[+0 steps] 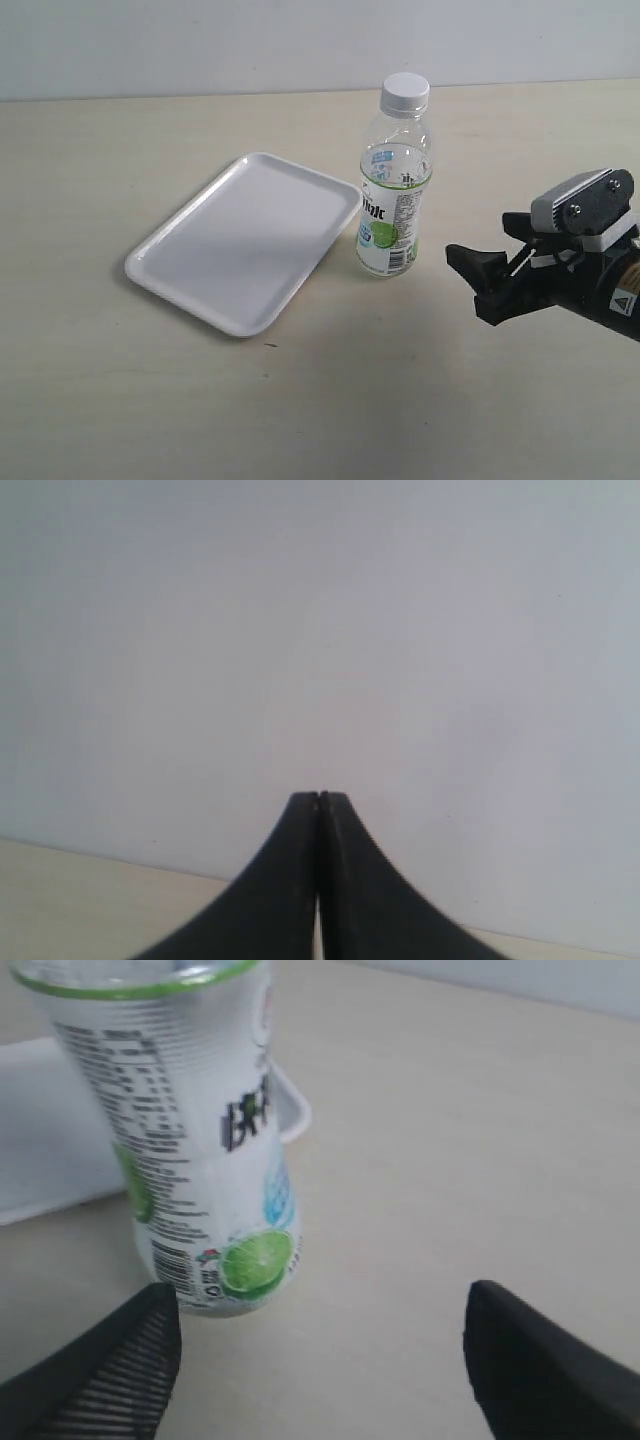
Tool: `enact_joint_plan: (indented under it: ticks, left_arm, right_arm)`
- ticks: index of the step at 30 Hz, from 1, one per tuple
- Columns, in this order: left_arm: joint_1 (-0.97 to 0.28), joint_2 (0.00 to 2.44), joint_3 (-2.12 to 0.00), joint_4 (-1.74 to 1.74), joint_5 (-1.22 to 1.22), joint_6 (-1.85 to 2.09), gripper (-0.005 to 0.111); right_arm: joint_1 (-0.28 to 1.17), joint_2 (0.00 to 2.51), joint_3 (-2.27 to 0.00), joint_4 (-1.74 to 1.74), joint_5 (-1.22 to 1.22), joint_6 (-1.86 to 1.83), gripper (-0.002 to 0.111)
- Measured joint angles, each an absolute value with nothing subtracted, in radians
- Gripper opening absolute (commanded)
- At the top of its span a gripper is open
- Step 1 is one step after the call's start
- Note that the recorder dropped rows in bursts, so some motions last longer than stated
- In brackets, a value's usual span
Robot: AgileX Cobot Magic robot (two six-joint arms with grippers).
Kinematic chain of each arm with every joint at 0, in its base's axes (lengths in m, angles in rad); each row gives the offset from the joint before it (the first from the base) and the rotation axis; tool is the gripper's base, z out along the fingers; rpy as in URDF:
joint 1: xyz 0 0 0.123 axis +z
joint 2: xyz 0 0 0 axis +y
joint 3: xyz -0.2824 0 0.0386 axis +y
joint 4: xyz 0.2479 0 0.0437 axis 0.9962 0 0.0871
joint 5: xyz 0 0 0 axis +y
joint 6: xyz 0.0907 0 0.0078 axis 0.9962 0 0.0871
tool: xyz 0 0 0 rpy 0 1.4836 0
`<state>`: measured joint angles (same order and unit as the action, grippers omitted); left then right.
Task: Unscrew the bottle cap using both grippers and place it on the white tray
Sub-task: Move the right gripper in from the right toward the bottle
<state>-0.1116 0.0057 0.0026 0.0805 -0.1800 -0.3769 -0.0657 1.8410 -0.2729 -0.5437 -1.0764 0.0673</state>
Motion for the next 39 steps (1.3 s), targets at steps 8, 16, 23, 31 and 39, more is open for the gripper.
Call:
enact_joint_plan:
  ticks: [8, 16, 23, 31, 39]
  left_arm:
    - [-0.112, 0.006, 0.003, 0.081, -0.178, -0.385, 0.0]
    - [-0.112, 0.006, 0.003, 0.081, -0.173, -0.385, 0.0]
    - [-0.112, 0.006, 0.003, 0.081, -0.171, -0.387, 0.0]
    - [-0.112, 0.006, 0.003, 0.081, -0.166, -0.401, 0.0]
    - [-0.112, 0.006, 0.003, 0.081, -0.166, -0.415, 0.0]
  right_arm:
    - [-0.066, 1.85, -0.274, -0.625, -1.148, 0.04, 0.075]
    - [-0.066, 1.85, -0.274, -0.591, -1.148, 0.052, 0.067]
    - [-0.066, 1.826, -0.274, -0.182, -1.079, 0.07, 0.0]
    - [-0.07, 1.805, -0.274, 0.697, -1.08, -0.124, 0.0]
    - [-0.07, 1.805, -0.298, 0.74, -1.068, -0.236, 0.0]
